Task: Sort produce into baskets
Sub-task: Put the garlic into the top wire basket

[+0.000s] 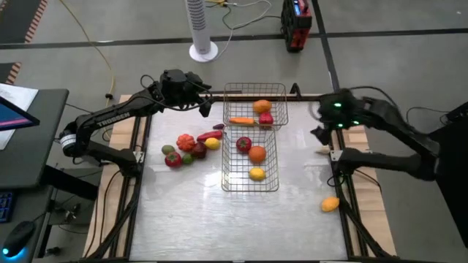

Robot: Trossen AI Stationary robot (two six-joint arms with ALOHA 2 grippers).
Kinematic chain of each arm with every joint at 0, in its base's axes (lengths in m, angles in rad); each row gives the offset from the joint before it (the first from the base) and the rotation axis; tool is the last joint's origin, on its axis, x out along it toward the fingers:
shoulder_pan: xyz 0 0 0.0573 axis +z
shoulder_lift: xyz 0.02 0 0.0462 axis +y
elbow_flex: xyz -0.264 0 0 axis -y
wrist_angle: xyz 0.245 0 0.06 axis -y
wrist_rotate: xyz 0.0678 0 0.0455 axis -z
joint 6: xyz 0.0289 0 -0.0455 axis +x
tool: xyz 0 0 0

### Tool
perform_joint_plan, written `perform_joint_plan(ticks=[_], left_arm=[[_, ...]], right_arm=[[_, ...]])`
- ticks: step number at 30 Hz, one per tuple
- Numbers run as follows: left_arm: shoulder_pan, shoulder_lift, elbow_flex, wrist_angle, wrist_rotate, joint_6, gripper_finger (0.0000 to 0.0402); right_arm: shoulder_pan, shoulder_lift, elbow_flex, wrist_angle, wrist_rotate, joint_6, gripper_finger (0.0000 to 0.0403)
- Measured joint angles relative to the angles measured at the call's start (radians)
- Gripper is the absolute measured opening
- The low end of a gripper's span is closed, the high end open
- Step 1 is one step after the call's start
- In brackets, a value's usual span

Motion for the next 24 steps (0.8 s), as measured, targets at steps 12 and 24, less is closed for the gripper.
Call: perform_joint_plan(ticks=[12, 24], left_arm=[[0.0, 0.0, 0.0, 0.001, -0.001, -0.006, 0.0279], [0.0, 0.0, 0.0, 0.002, -0.002, -0.007, 0.0279]], right_arm=[[-0.014, -0.314, -0.204, 0.085, 0.023, 0.311, 0.0349], [-0.007, -0.398, -0.419, 0.174, 0.052, 0.529, 0.0349]])
